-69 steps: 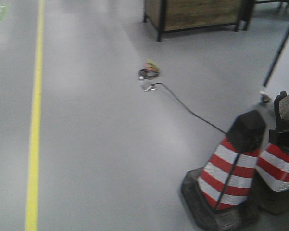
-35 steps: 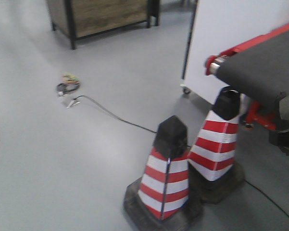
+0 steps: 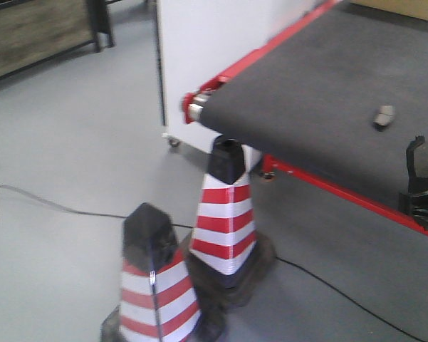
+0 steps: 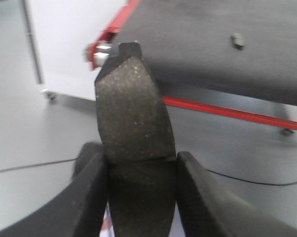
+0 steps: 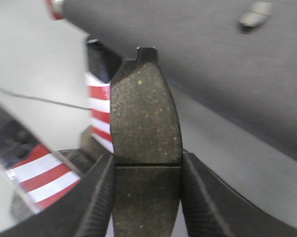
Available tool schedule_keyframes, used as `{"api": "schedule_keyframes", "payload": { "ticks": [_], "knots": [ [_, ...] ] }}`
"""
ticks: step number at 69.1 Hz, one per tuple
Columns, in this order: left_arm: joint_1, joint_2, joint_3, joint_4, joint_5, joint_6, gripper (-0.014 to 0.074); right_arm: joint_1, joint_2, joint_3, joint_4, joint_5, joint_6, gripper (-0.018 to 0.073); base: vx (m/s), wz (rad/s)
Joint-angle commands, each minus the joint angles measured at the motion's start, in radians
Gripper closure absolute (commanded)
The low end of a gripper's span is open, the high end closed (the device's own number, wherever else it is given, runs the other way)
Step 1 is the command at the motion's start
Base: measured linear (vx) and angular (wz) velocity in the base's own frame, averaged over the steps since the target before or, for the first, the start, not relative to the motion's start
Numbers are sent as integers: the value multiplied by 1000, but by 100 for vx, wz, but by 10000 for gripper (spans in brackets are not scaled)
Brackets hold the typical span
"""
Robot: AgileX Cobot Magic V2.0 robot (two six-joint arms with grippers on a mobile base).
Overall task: Move and align brake pads A on conveyor
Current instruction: 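Turn the base to face the black conveyor belt, pads held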
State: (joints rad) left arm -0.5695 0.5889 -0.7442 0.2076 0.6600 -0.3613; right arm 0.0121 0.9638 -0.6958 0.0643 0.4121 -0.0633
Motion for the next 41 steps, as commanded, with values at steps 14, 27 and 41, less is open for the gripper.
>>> {"api": "schedule_keyframes", "payload": {
  "ticks": [14, 27, 41],
  "knots": [
    [1, 4, -26, 11, -90, -8, 419, -2, -17, -30, -1, -86, -7, 473, 17, -66],
    [1, 4, -26, 11, -90, -8, 419, -2, -17, -30, -1, -86, -7, 473, 17, -61],
    [1, 4, -26, 11, -90, -8, 419, -2, -17, -30, -1, -86, -7, 473, 18, -46]
  ]
}}
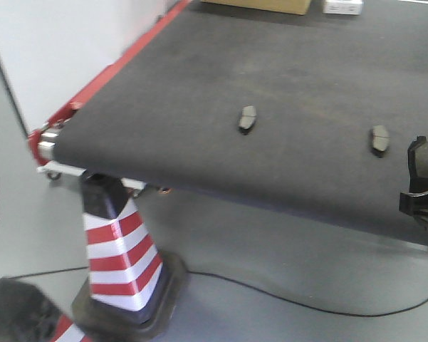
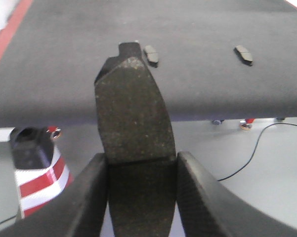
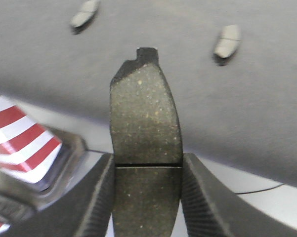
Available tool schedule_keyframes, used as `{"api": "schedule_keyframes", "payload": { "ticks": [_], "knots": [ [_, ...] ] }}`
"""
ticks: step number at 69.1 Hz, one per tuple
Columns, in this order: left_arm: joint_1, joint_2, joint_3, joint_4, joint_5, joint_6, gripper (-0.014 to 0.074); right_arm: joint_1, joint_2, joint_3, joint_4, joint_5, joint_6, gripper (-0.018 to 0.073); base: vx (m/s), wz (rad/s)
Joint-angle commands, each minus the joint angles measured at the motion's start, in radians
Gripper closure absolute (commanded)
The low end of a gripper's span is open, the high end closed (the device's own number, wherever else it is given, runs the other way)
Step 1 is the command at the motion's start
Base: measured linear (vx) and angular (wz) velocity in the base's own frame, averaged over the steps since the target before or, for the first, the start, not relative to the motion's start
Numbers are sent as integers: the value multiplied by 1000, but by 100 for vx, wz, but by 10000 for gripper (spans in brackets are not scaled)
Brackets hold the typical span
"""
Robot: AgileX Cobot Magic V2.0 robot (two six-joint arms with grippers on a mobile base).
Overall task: Move and align brake pads A on conveyor
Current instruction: 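Turn the base to face the black conveyor belt, pads held, then drive the base up to the belt edge, holding both pads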
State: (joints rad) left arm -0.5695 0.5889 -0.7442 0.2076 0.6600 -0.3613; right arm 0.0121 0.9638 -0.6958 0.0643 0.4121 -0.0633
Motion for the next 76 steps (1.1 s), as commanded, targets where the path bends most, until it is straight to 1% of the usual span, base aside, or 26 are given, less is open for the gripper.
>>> {"api": "schedule_keyframes", "payload": {
  "ticks": [1, 76],
  "knots": [
    [1, 4, -26, 11, -90, -8, 419, -2, -17, -30, -1, -86, -7, 473, 20, -34],
    [1, 4, -26, 11, -90, -8, 419, -2, -17, -30, -1, -86, -7, 473, 25, -26]
  ]
}}
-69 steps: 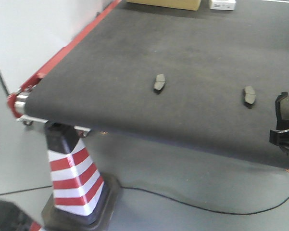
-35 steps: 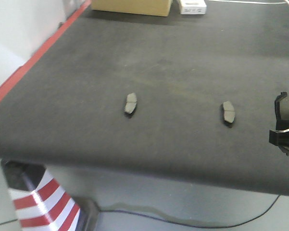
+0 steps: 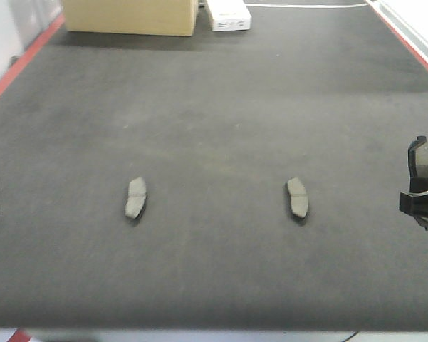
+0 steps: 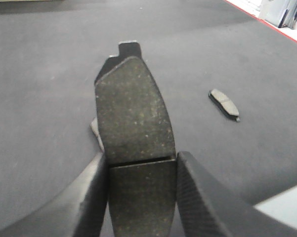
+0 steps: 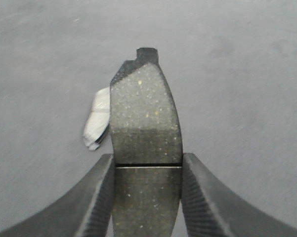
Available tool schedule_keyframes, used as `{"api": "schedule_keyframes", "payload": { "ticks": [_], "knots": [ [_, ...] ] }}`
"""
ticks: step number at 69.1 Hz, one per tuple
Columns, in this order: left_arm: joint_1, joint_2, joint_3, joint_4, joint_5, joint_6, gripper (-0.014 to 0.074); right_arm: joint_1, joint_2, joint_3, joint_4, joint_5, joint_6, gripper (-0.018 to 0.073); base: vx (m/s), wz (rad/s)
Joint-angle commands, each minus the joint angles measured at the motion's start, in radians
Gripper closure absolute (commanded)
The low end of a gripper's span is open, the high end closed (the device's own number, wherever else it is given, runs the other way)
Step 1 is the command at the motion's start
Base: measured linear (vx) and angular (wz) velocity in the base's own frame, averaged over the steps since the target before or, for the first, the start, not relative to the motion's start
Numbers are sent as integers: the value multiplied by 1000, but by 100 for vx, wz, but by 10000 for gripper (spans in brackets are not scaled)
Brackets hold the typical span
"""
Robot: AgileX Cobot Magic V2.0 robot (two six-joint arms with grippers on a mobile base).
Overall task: Move and align brake pads A on conveyor
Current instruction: 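Drive the base up to the belt edge, holding both pads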
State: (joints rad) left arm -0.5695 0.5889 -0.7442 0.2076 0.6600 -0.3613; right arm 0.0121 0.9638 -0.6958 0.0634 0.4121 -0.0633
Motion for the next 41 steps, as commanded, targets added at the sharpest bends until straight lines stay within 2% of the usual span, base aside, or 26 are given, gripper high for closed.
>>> {"api": "schedule_keyframes", "payload": {
  "ticks": [1, 41],
  "knots": [
    [1, 4, -26, 11, -90, -8, 419, -2, -17, -30, 0, -86, -7, 473, 23, -20],
    [1, 4, -26, 11, -90, -8, 419, -2, -17, -30, 0, -86, -7, 473, 14, -7]
  ]
}}
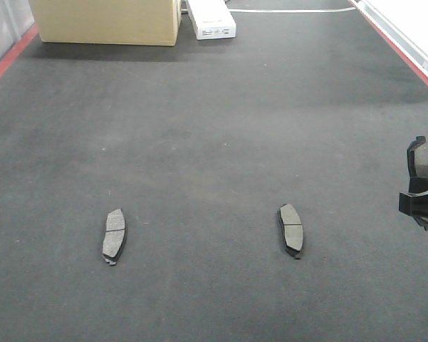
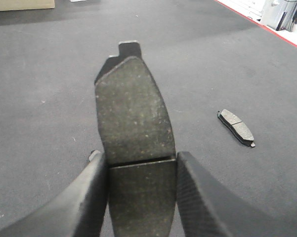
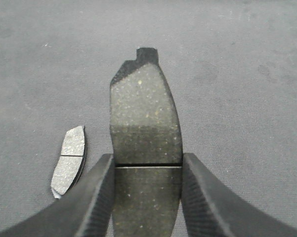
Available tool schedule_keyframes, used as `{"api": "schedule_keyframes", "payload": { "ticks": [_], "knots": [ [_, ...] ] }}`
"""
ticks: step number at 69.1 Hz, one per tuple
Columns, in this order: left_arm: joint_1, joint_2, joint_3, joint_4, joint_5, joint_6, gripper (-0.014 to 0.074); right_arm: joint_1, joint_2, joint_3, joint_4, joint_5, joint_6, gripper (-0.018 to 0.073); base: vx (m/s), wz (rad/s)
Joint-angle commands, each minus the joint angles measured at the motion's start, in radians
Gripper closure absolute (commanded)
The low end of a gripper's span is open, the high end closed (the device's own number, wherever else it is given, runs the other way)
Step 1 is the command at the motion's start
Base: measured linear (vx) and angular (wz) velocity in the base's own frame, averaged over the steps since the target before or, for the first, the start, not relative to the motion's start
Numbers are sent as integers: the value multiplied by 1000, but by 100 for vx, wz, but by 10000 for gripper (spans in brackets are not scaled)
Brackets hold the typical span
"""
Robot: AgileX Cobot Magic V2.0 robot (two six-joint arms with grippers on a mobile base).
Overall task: Move and align brake pads A on conveyor
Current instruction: 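Drive the base up to the belt edge, holding both pads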
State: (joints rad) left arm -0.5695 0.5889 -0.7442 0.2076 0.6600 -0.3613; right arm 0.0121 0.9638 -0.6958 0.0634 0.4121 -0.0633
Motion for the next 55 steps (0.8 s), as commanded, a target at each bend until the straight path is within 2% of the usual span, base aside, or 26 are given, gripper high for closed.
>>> {"api": "schedule_keyframes", "payload": {
  "ticks": [1, 55],
  "knots": [
    [1, 4, -26, 11, -90, -8, 419, -2, -17, -30, 0, -86, -7, 473, 4, -4],
    [1, 4, -26, 11, -90, -8, 419, -2, -17, -30, 0, -86, -7, 473, 0, -1]
  ]
}}
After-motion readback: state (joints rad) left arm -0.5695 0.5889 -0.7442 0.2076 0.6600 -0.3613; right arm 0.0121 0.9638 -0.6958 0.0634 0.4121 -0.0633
